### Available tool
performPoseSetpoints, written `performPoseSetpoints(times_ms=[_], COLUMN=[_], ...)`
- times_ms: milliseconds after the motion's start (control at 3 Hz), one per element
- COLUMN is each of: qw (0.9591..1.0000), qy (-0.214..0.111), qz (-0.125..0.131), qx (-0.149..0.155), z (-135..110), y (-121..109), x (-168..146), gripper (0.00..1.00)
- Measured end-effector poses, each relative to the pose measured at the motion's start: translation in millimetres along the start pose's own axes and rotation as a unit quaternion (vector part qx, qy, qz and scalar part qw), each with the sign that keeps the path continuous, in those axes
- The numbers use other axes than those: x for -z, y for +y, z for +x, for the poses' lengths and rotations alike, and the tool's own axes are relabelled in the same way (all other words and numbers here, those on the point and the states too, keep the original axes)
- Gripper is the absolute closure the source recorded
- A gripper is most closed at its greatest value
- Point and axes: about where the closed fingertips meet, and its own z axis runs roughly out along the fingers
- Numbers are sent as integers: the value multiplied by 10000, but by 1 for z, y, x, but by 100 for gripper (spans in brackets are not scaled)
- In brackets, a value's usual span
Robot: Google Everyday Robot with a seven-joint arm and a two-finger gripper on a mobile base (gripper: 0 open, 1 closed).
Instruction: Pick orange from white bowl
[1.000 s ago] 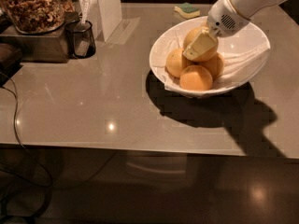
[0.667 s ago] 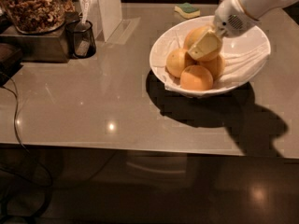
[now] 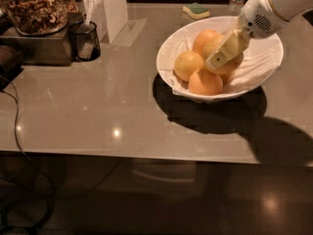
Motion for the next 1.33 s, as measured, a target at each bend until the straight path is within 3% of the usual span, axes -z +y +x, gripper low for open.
performPoseSetpoints(times_ms=[333, 1000, 1333], qw=[9999, 9948, 9905], qy=[-149, -926, -1370], qz=[-23, -238, -101], qx=[20, 355, -56], z=[0, -16, 9], y=[1, 23, 39], x=[10, 54, 86], gripper=[100, 100, 100])
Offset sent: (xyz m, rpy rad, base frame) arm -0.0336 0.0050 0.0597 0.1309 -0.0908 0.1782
